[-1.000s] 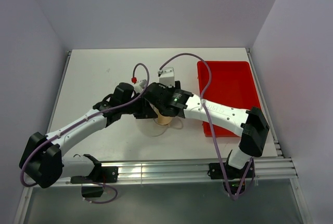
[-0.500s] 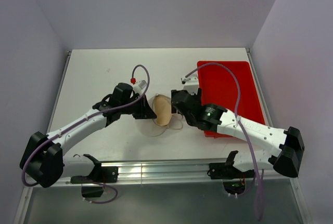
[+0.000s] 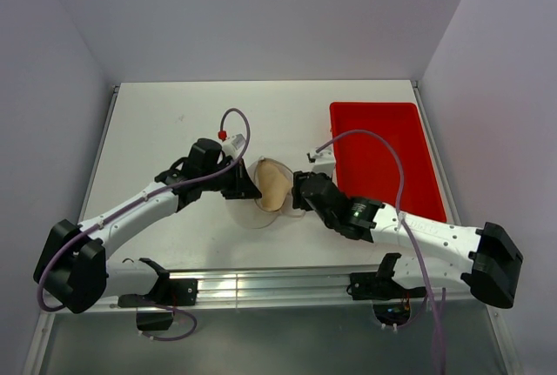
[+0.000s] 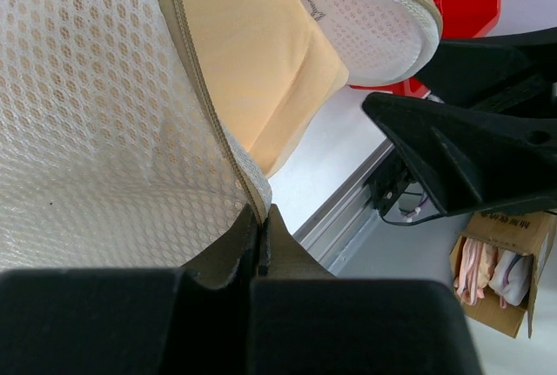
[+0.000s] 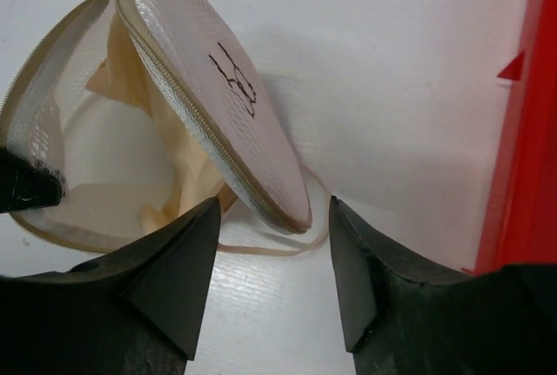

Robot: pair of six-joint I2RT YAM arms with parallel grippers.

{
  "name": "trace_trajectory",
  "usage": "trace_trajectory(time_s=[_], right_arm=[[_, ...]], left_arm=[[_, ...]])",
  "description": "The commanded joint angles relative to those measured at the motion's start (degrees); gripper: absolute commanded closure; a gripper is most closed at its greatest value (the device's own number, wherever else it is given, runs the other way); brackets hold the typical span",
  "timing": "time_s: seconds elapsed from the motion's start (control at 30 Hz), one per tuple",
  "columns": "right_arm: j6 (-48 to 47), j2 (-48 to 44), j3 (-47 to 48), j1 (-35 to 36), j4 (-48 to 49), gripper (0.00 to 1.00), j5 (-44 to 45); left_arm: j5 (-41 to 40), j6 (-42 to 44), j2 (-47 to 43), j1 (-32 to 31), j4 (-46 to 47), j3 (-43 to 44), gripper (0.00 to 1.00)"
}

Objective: Place the bra in the laundry bag and zip it closed

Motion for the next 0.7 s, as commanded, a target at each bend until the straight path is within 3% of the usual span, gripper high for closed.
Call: trace_trajectory(time_s=[0.0,0.27,0.37,0.4,0.5,0.67], right_arm=[[-0.88,1.67,-2.56,-0.26,10.42,0.41,-1.36],[0.26,6.51,-4.07,-0.26,16.16,0.57,-0.83],[0.97,6.60,-3.19,-0.26,14.76,0.73,-0.05],[1.06,6.08,-1.53,-0.17,11.88,0.84,0.48],[0.97,4.76,5.47,-0.17,-0.56,0.97,3.80],[-1.40,3.96,23.76,0.44,-25.64,1.00,7.77]], left_arm=[[0.97,1.08,0.17,0.34,1.09,0.91,1.00],[0.53,1.96,-0.44,0.34,-0.58,1.79,1.00],[0.09,2.31,-0.79,0.51,-1.28,1.79,1.00],[-0.26,2.40,-0.97,0.51,-1.54,1.70,1.00],[-1.23,2.84,-1.41,0.69,-2.07,1.35,1.00],[-1.58,2.58,-2.63,0.69,-1.72,0.30,1.00]])
